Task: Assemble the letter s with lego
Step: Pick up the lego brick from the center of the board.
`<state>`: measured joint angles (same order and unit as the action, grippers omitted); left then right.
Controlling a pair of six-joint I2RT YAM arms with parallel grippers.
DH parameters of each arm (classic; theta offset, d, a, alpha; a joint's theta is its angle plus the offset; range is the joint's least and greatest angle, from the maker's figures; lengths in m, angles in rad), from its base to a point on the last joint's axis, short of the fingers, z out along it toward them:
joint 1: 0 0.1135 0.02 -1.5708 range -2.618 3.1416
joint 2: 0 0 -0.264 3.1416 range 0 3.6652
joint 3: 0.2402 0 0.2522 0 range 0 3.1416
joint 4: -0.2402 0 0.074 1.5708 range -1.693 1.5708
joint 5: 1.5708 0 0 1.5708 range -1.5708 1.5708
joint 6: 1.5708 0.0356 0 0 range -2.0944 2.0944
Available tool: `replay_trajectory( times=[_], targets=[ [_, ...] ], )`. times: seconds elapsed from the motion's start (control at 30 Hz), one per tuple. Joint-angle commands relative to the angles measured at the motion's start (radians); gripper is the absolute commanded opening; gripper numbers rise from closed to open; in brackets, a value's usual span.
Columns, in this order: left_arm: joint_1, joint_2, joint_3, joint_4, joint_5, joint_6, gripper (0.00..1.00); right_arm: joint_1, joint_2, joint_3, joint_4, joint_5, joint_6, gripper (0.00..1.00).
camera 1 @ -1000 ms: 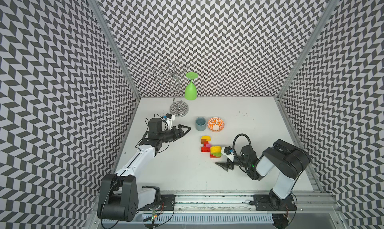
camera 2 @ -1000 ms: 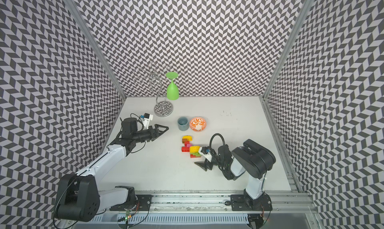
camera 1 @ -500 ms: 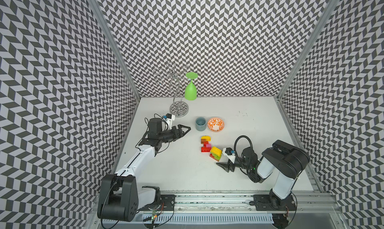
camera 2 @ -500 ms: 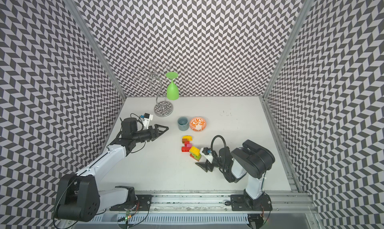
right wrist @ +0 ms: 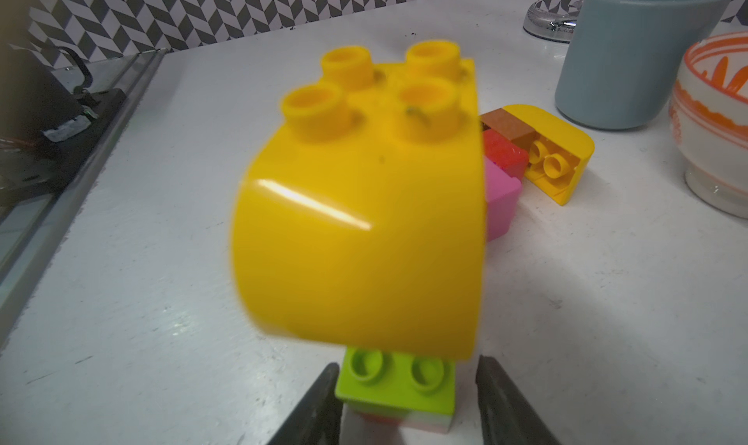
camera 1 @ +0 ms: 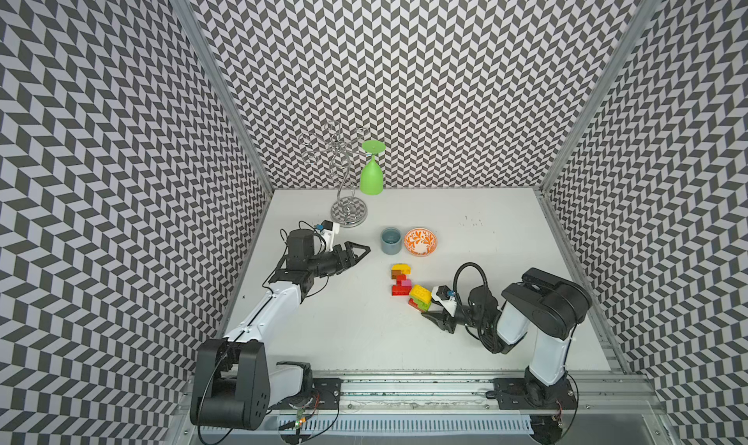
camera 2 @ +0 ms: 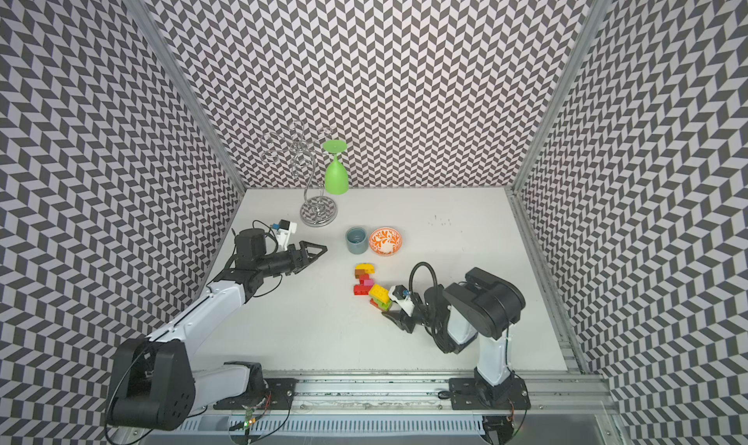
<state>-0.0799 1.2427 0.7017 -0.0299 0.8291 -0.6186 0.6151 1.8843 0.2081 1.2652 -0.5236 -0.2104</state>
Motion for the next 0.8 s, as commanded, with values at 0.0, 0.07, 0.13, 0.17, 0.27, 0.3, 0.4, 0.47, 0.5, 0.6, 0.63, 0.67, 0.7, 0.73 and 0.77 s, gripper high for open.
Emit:
replay_trajectory(
  times=[0.0, 0.07, 0.13, 0.17, 0.27, 0.3, 0.4, 0.47, 0.5, 0.6, 0.63, 0.67, 0.7, 0.73, 0.77],
  targets=[
    [0.009, -0.007, 0.020, 0.015, 0.018, 0.016, 0.81, 0.006, 0.001, 0.040, 0.075, 0.007, 0.005, 0.50],
    [0.010, -0.013, 0.016, 0.015, 0.018, 0.015, 0.81, 0.006, 0.005, 0.043, 0.071, 0.006, 0.003, 0.47],
    [0.012, -0.018, 0.010, 0.017, 0.018, 0.015, 0.81, 0.006, 0.006, 0.043, 0.072, 0.005, -0.001, 0.43],
    [0.012, -0.020, 0.007, 0.017, 0.017, 0.014, 0.81, 0.006, 0.007, 0.045, 0.072, 0.000, -0.001, 0.41],
    [0.014, -0.021, -0.003, 0.026, 0.022, 0.008, 0.81, 0.006, 0.001, 0.040, 0.079, -0.002, 0.002, 0.35],
    [0.014, -0.023, -0.003, 0.025, 0.022, 0.008, 0.81, 0.006, -0.007, 0.034, 0.087, -0.004, 0.007, 0.34],
    [0.014, -0.029, -0.003, 0.022, 0.022, 0.009, 0.81, 0.005, -0.078, 0.022, 0.053, -0.020, 0.019, 0.30],
    [0.017, -0.033, -0.002, 0.021, 0.022, 0.011, 0.81, 0.001, -0.145, 0.022, -0.038, -0.048, 0.028, 0.28],
    [0.018, -0.034, 0.000, 0.019, 0.022, 0.012, 0.81, -0.003, -0.205, 0.029, -0.140, -0.075, 0.028, 0.24],
    [0.021, -0.034, 0.002, 0.019, 0.025, 0.012, 0.81, -0.017, -0.339, 0.105, -0.442, -0.176, 0.032, 0.22],
    [0.021, -0.034, 0.004, 0.019, 0.026, 0.013, 0.81, -0.025, -0.364, 0.132, -0.515, -0.210, 0.036, 0.22],
    [0.020, -0.034, 0.003, 0.021, 0.027, 0.010, 0.81, -0.041, -0.389, 0.169, -0.623, -0.264, 0.041, 0.22],
    [0.020, -0.034, 0.003, 0.022, 0.026, 0.011, 0.81, -0.063, -0.406, 0.215, -0.715, -0.310, 0.051, 0.22],
    [0.022, -0.035, 0.003, 0.022, 0.026, 0.011, 0.81, -0.082, -0.414, 0.251, -0.801, -0.351, 0.057, 0.22],
    [0.022, -0.035, 0.004, 0.023, 0.025, 0.013, 0.81, -0.106, -0.419, 0.291, -0.891, -0.393, 0.056, 0.22]
  ],
)
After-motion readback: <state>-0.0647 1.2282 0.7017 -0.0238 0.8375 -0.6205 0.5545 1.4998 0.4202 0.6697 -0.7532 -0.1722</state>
